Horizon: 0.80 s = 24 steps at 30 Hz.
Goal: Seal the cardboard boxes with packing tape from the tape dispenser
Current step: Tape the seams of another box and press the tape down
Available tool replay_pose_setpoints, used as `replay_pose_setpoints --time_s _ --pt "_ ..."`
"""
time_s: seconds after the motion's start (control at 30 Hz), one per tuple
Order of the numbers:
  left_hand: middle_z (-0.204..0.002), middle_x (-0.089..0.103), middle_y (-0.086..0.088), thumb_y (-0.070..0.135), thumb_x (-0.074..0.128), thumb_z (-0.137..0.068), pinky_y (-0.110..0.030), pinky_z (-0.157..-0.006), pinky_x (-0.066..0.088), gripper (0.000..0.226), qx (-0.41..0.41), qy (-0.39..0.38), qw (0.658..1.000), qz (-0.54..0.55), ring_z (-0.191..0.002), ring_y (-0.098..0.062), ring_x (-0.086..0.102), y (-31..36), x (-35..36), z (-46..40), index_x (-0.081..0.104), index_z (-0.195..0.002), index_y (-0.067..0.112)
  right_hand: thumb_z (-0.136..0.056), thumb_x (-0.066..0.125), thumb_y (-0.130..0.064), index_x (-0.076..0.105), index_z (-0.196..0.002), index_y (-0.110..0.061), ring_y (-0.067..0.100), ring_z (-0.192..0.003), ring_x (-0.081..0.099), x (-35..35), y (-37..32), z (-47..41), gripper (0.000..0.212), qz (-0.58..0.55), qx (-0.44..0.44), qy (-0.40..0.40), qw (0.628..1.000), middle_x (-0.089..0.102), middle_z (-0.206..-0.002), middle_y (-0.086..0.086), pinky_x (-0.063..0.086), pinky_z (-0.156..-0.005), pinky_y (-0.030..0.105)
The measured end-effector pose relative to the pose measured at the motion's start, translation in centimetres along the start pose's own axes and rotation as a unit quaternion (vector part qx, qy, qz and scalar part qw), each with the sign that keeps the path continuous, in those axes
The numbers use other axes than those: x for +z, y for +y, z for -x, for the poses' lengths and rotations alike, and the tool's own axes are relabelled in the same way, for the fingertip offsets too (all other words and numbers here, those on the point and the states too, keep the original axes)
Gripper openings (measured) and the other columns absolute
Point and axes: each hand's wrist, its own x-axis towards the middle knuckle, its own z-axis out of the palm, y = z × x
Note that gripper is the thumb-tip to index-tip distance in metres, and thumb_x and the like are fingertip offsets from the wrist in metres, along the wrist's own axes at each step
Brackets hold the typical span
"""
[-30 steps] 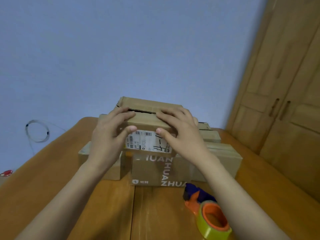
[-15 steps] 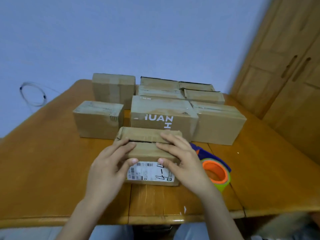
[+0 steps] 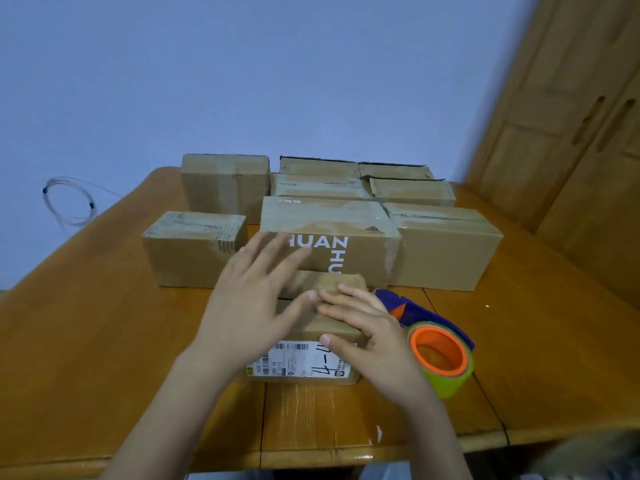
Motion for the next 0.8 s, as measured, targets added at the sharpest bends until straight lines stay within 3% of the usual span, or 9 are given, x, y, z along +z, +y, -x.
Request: replay_pose_setpoints --time_s 0.1,0.2,0.3,0.4,0.47,0.53,0.63,0.7,0.8 --pt "-0.160 0.008 0.012 0.075 -0.010 -0.071 -0.035 -0.118 0.004 0.082 -0.006 -0.131 0.991 -0.020 -0.148 -0.012 -0.001 -0.2 1.0 -0.9 0.014 -0.146 0.051 -0.088 0.055 -0.043 0.054 -0.125 -0.043 -0.006 -0.135 0.029 0.0 -0.1 0.1 0.037 0.003 -0.006 -0.004 1.000 0.051 -0.130 -0.032 0.019 -0.105 0.004" --pt "-0.159 0.009 0.016 0.076 -0.014 -0.065 -0.034 -0.118 0.003 0.087 -0.009 -0.153 0.988 -0.033 -0.148 -0.009 0.003 -0.3 1.0 -1.1 0.011 -0.145 0.053 -0.091 0.039 -0.044 0.054 -0.128 -0.035 -0.007 -0.134 0.030 -0.2 -0.4 0.1 0.040 -0.014 0.005 -0.011 1.000 0.050 -0.132 -0.027 0.019 -0.106 0.006" --pt "-0.159 0.011 0.016 0.075 -0.012 -0.065 -0.033 -0.118 0.004 0.088 -0.010 -0.158 0.987 -0.037 -0.147 -0.008 0.004 -0.2 0.9 -1.1 0.012 -0.146 0.052 -0.094 0.040 -0.040 0.052 -0.128 -0.036 -0.011 -0.132 0.030 -1.1 -0.9 -0.1 0.037 -0.028 0.022 -0.043 0.998 0.048 -0.132 -0.028 0.021 -0.105 0.006" --pt "-0.159 0.014 0.017 0.076 -0.010 -0.066 -0.034 -0.118 0.005 0.087 -0.006 -0.160 0.986 -0.035 -0.147 -0.008 0.007 -0.3 0.9 -1.2 0.015 -0.146 0.051 -0.094 0.045 -0.018 0.049 -0.132 -0.039 -0.014 -0.129 0.032 -3.7 -1.2 -0.1 0.044 -0.023 0.045 -0.026 0.998 0.043 -0.136 -0.030 0.026 -0.105 0.007" --pt "-0.158 0.016 0.017 0.076 -0.009 -0.067 -0.034 -0.118 0.005 0.087 -0.007 -0.160 0.987 -0.031 -0.147 -0.008 0.008 -0.3 0.9 -1.2 0.016 -0.146 0.051 -0.085 0.048 0.008 0.046 -0.136 -0.038 -0.010 -0.134 0.028 -6.3 -0.9 -0.1 0.068 0.038 0.042 0.023 0.998 0.038 -0.143 -0.026 0.026 -0.108 0.013" --pt "-0.157 0.018 0.018 0.076 -0.009 -0.067 -0.035 -0.118 0.005 0.087 -0.010 -0.158 0.987 -0.031 -0.146 -0.008 0.009 -0.3 0.9 -1.2 0.017 -0.146 0.051 -0.079 0.051 0.014 0.039 -0.142 -0.038 -0.001 -0.140 0.022 -8.8 -0.2 -0.1 0.083 0.132 0.079 0.023 0.988 0.030 -0.149 -0.023 0.026 -0.110 0.022" --pt "-0.157 0.019 0.018 0.078 -0.009 -0.065 -0.035 -0.118 0.006 0.089 -0.009 -0.157 0.987 -0.026 -0.146 -0.008 0.011 -0.3 0.9 -1.2 0.020 -0.146 0.051 -0.084 0.060 -0.001 0.022 -0.150 -0.034 0.012 -0.142 0.022 -10.9 2.0 -0.1 0.082 0.253 0.202 -0.101 0.941 0.027 -0.155 -0.006 0.025 -0.109 0.023" --pt "-0.156 0.020 0.018 0.086 -0.012 -0.060 -0.035 -0.117 0.006 0.098 -0.008 -0.154 0.988 -0.021 -0.146 -0.008 0.012 -0.4 0.9 -1.2 0.021 -0.146 0.051 -0.087 0.066 -0.014 0.016 -0.152 -0.028 0.017 -0.133 0.039 -10.6 3.5 -0.2 0.083 0.274 0.273 -0.178 0.905 0.032 -0.153 0.002 0.040 -0.096 0.021" --pt "-0.156 0.022 0.018 0.089 -0.026 -0.051 -0.036 -0.117 0.007 0.113 -0.009 -0.147 0.989 -0.017 -0.145 -0.007 0.013 -0.4 0.9 -1.1 0.023 -0.145 0.050 -0.086 0.068 -0.021 0.023 -0.151 -0.029 0.020 -0.115 0.056 -9.2 5.4 -0.6 0.080 0.303 0.299 -0.168 0.889 0.048 -0.141 0.006 0.051 -0.081 0.023"
